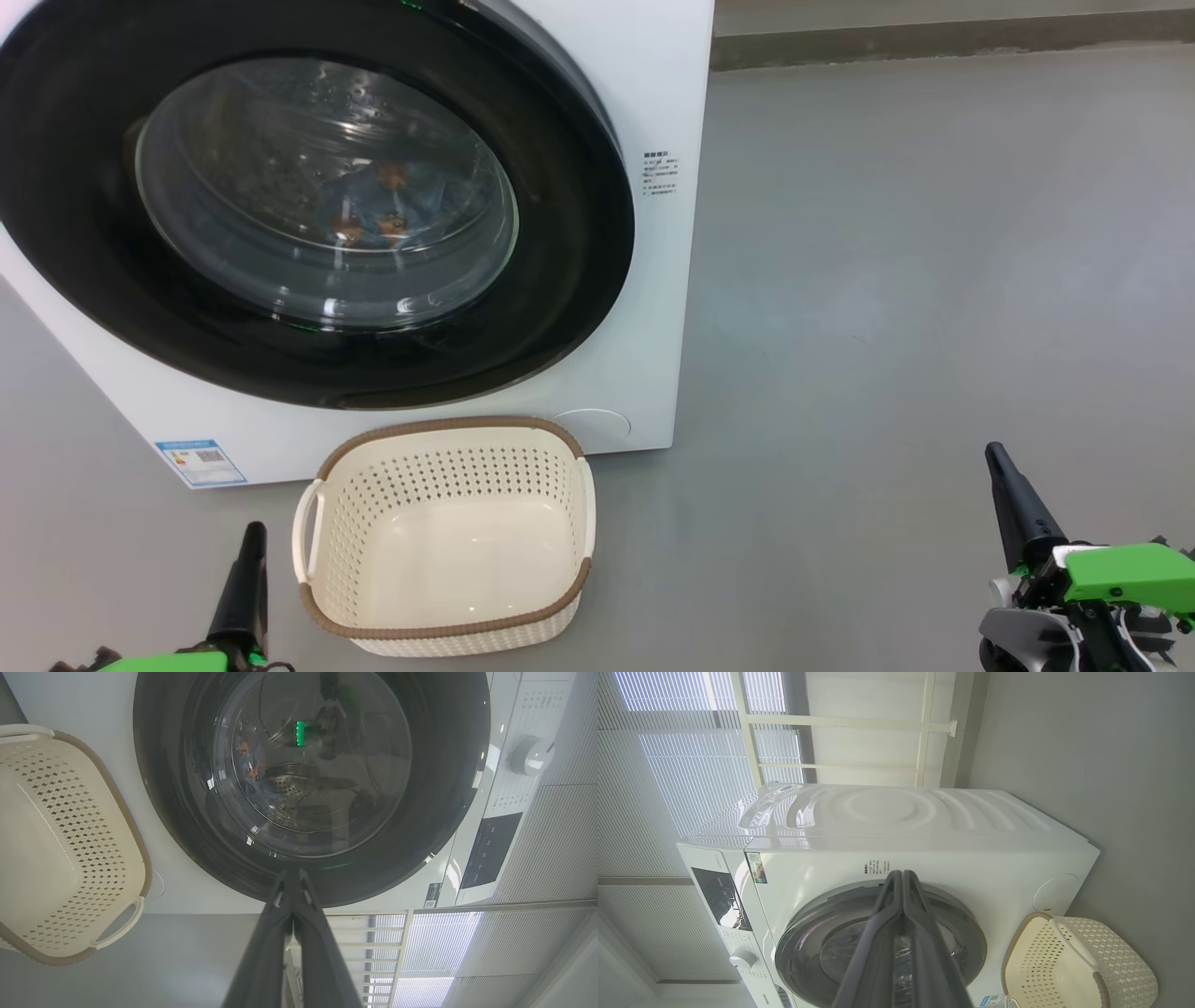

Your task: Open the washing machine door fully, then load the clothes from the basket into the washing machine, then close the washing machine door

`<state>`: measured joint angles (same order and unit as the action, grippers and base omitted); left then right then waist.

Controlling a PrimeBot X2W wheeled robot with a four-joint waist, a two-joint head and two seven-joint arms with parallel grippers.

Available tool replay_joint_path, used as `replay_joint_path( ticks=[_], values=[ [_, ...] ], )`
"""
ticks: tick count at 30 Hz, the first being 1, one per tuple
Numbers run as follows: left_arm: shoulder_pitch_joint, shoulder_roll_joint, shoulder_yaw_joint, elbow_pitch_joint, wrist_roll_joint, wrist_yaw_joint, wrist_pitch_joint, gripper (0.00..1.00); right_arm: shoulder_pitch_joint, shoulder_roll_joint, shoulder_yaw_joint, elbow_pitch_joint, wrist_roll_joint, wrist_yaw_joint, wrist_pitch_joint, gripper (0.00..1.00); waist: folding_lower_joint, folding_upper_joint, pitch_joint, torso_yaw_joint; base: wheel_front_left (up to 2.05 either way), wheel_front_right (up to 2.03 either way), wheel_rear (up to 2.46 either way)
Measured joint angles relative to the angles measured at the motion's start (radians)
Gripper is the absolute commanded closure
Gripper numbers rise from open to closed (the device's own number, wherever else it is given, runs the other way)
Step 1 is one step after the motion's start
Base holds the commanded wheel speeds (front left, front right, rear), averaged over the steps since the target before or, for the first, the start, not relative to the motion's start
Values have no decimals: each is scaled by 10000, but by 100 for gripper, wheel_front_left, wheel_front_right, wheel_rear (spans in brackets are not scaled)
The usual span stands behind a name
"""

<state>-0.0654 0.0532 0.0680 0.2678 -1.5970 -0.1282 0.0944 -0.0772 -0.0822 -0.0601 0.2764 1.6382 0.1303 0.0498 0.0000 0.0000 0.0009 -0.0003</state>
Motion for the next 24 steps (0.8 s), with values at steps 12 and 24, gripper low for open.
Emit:
replay_joint_path(
  ticks=[12,24],
  values=[
    [-34,-77,21,15,-140,0,40,100,0,-10,-69,-15,88,0,65,100,0,0,-4,2,0,0,0],
    [-35,-77,27,15,-140,0,69,100,0,-6,-86,-15,88,0,107,100,0,0,-4,2,0,0,0]
  ],
)
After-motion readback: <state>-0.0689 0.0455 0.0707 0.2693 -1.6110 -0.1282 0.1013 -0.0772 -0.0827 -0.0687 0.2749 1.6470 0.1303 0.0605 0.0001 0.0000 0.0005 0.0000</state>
